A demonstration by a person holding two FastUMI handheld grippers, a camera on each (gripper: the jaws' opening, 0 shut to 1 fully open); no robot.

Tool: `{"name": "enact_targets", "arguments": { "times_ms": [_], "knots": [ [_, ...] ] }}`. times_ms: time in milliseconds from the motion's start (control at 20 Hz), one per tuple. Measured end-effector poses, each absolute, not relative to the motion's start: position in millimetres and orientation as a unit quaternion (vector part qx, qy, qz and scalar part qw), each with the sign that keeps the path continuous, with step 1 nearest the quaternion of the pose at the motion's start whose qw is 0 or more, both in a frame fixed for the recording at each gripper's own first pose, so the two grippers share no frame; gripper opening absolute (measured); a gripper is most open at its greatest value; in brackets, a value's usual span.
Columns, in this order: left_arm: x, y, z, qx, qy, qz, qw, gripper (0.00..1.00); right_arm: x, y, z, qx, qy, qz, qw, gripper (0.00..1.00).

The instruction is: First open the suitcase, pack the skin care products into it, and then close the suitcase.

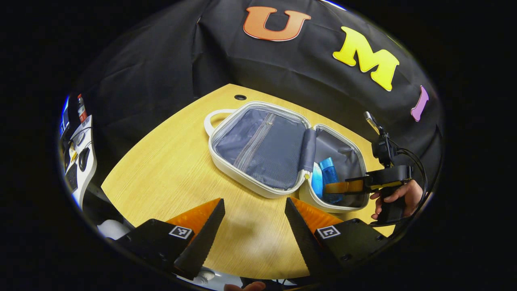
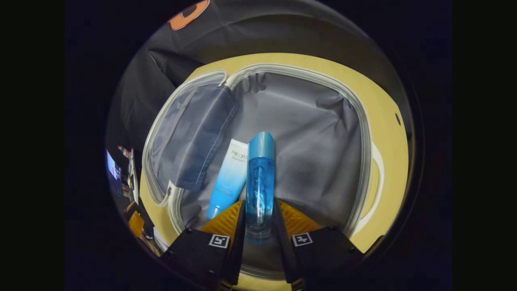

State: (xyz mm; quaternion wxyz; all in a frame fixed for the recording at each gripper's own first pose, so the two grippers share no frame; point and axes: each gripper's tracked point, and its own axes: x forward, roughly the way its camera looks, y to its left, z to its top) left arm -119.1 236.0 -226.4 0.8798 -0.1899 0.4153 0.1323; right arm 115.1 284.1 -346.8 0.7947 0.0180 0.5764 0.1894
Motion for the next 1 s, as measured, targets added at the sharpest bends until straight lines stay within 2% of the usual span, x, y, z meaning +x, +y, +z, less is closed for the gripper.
{"name": "enact_targets", "arguments": {
  "times_ms": [200, 250, 300, 550, 750, 800, 1000],
  "knots": [
    [-103, 252, -220, -0.194, 0.394, 0.125, 0.890, 0.96, 116, 273, -329, -0.005, 0.551, 0.205, 0.809, 0.46],
    [-97, 257, -218, -0.195, 0.389, 0.121, 0.892, 0.96, 116, 269, -325, -0.009, 0.543, 0.206, 0.814, 0.51],
    [-93, 263, -216, -0.195, 0.384, 0.118, 0.895, 0.96, 116, 263, -319, -0.015, 0.535, 0.206, 0.819, 0.62],
    [-74, 304, -208, -0.196, 0.359, 0.128, 0.904, 0.98, 109, 239, -284, -0.041, 0.484, 0.220, 0.846, 0.69],
    [-67, 336, -205, -0.203, 0.352, 0.135, 0.903, 0.98, 99, 231, -256, -0.068, 0.438, 0.251, 0.861, 0.68],
    [-65, 344, -208, -0.202, 0.356, 0.140, 0.902, 0.98, 95, 228, -249, -0.075, 0.427, 0.256, 0.864, 0.76],
    [-42, 375, -218, -0.236, 0.348, 0.127, 0.898, 0.98, 77, 214, -224, -0.108, 0.395, 0.280, 0.868, 0.76]
  ]
}}
